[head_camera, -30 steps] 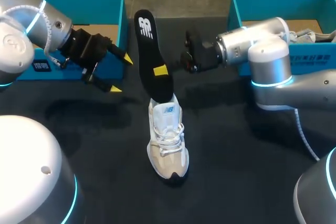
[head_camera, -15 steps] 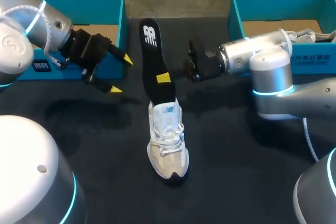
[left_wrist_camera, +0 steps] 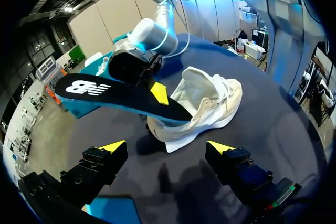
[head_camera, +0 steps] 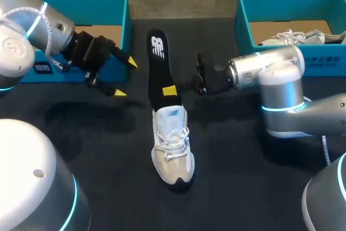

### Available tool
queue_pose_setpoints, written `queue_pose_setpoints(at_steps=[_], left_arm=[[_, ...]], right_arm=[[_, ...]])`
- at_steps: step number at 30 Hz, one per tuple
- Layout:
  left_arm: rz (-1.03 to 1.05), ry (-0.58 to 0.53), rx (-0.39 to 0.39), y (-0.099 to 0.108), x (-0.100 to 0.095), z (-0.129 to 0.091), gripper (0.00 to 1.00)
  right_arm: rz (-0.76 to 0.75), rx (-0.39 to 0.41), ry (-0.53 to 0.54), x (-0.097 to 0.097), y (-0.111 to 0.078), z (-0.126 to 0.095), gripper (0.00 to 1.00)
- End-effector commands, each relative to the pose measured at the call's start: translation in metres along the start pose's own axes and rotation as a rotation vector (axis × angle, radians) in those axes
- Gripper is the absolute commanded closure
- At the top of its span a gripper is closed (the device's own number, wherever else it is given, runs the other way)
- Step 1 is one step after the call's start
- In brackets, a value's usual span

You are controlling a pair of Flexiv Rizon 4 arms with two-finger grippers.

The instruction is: Take the shoe out of the shoebox, open the shoe tongue, remove and reinsert the insole, then place the shoe into the shoebox

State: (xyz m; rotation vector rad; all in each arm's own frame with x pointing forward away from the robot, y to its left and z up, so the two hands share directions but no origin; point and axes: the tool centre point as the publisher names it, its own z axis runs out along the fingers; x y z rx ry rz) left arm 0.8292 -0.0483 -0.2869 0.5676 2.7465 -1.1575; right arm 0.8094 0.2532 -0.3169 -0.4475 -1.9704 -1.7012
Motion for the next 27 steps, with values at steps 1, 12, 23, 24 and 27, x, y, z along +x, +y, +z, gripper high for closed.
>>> queue_pose_setpoints(at_steps=[1,12,23,24,27], left_arm=[[0.002,0.002,-0.004,0.001,0.0,0.0,0.0],[0.005,0.002,-0.011,0.002,0.001,0.0,0.0],[0.005,0.002,-0.011,0.002,0.001,0.0,0.0],[0.005,0.002,-0.011,0.002,0.001,0.0,0.0],[0.005,0.002,-0.011,0.002,0.001,0.0,0.0]], right_arm=[[0.015,0.008,-0.011,0.001,-0.006,0.004,1.0],[0.065,0.018,-0.026,0.004,-0.018,0.003,1.0],[0.137,0.04,-0.029,0.008,-0.039,0.007,1.0],[0.143,0.041,-0.03,0.009,-0.04,0.006,1.0],[0.154,0.039,-0.033,0.01,-0.045,0.004,1.0]])
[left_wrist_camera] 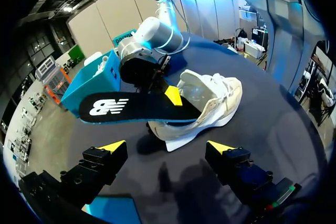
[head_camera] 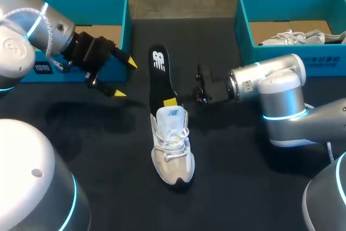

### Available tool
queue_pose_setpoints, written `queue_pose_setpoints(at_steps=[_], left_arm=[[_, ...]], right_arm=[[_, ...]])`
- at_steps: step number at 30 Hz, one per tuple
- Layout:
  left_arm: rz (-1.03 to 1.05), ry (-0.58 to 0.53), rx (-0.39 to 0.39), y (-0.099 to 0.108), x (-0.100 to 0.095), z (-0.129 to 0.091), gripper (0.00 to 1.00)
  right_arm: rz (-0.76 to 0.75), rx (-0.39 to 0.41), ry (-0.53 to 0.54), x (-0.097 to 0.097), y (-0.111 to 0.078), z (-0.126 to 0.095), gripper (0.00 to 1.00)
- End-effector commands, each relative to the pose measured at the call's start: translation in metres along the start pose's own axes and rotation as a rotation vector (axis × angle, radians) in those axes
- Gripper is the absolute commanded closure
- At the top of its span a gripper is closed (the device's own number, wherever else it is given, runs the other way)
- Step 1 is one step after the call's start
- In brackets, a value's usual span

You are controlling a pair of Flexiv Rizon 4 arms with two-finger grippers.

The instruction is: Take the shoe out of the shoebox, open the shoe tongue, remove and reinsert the insole, then place the shoe into the shoebox

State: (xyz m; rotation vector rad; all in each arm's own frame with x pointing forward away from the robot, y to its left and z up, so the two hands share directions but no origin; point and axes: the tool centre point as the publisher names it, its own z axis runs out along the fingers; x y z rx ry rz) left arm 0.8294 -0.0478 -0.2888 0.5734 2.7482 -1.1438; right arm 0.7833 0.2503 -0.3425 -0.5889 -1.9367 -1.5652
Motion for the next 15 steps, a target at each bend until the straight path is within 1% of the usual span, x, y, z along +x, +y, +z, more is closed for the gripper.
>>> queue_pose_setpoints(at_steps=[1,9,12,15], left_arm=[[0.0,0.001,-0.002,-0.0002,0.0003,-0.0005,0.0],[0.0,0.001,-0.002,-0.0002,0.0003,-0.0005,0.0],[0.0,0.001,-0.002,-0.0002,0.0003,-0.0005,0.0],[0.0,0.001,-0.002,-0.0002,0.0003,-0.0005,0.0]], right_arm=[[0.011,-0.006,-0.008,0.0019,-0.0105,0.0006,1.0],[0.043,0.004,-0.011,0.0015,-0.0184,0.0013,1.0],[0.042,0.004,-0.015,0.0024,-0.0185,0.0011,1.0],[0.026,0.005,-0.024,0.005,-0.0142,-0.0011,1.0]])
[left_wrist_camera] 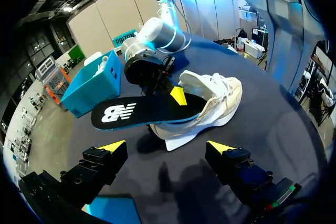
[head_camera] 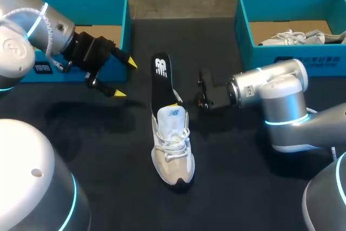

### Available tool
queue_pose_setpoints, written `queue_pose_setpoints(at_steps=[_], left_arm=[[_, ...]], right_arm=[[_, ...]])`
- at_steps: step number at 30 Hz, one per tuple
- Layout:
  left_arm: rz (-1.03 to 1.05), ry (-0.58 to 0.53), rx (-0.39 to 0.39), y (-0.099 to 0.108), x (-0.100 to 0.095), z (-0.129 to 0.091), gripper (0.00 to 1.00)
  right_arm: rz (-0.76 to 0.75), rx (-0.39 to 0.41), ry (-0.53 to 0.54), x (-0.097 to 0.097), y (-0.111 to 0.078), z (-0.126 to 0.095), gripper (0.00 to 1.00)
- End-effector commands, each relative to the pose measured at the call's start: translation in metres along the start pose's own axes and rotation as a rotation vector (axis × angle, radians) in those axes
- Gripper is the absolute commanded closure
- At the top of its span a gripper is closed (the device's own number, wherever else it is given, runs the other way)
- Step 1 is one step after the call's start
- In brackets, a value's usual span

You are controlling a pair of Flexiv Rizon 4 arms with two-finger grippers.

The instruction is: Take the shoe out of the shoebox, open the shoe tongue, remove and reinsert the insole, then place the shoe into the shoebox

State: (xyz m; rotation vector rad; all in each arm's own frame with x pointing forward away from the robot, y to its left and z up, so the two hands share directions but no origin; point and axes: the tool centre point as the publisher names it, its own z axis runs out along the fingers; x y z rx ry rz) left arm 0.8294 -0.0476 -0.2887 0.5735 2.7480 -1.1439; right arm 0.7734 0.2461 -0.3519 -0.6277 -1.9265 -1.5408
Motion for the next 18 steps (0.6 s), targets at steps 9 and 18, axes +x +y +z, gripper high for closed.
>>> queue_pose_setpoints(at_steps=[9,18], left_arm=[[0.0,0.002,-0.002,0.0,0.0,0.0,0.0],[0.0,0.002,-0.002,0.0,0.0,0.0,0.0]], right_arm=[[-0.049,0.029,-0.019,0.008,0.017,-0.001,0.73],[-0.082,0.057,-0.006,0.005,0.03,-0.003,0.73]])
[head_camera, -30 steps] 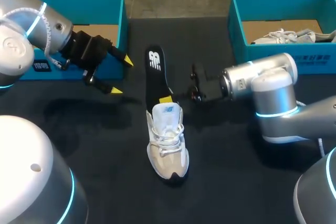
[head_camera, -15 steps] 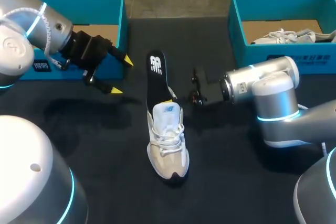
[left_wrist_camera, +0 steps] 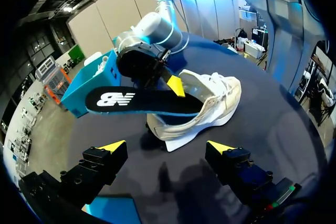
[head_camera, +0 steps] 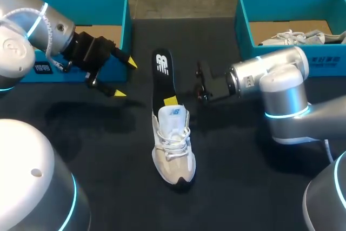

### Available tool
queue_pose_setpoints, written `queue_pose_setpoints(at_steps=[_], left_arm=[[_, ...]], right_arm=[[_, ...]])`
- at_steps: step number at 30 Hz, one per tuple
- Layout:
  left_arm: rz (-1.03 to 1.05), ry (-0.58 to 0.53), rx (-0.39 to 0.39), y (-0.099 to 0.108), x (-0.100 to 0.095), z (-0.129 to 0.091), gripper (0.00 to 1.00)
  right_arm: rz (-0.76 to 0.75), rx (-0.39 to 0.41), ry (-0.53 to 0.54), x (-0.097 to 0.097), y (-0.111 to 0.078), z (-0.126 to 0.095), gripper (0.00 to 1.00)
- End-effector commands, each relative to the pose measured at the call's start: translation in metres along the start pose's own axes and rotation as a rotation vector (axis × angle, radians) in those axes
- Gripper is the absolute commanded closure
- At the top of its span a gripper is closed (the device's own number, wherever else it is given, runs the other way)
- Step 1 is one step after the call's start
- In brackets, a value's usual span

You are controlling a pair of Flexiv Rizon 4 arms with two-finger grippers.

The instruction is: Take the shoe out of the shoebox, open the shoe tongue, remove and reinsert the insole, then place the shoe into the shoebox

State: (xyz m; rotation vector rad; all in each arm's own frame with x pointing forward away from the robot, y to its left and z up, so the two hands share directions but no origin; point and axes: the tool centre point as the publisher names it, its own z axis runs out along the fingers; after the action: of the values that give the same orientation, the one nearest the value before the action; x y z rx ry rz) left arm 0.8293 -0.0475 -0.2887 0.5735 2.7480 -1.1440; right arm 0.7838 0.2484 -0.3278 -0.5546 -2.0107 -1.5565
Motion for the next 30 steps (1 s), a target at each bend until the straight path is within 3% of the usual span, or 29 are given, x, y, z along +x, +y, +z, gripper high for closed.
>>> queue_pose_setpoints(at_steps=[1,4,6,7,12,30], left_arm=[[0.0,0.002,-0.003,0.0,0.0,0.0,0.0],[0.0,0.002,-0.003,0.0,0.0,0.0,0.0],[0.0,0.002,-0.003,0.0,0.0,0.0,0.0],[0.0,0.002,-0.003,0.0,0.0,0.0,0.0],[0.0,0.002,-0.003,0.0,0.0,0.0,0.0],[0.0,0.002,-0.003,0.0,0.0,0.0,0.0]], right_arm=[[0.007,0.034,0.021,-0.006,0.006,0.0,0.77],[0.026,0.056,0.028,-0.01,0.003,0.001,0.84],[0.036,0.061,0.029,-0.011,-0.001,0.001,0.98],[0.04,0.062,0.029,-0.011,-0.003,0.001,1.0],[0.082,0.09,0.019,-0.008,-0.014,0.0,1.0],[0.138,0.068,0.004,0.01,-0.046,0.007,1.0]])
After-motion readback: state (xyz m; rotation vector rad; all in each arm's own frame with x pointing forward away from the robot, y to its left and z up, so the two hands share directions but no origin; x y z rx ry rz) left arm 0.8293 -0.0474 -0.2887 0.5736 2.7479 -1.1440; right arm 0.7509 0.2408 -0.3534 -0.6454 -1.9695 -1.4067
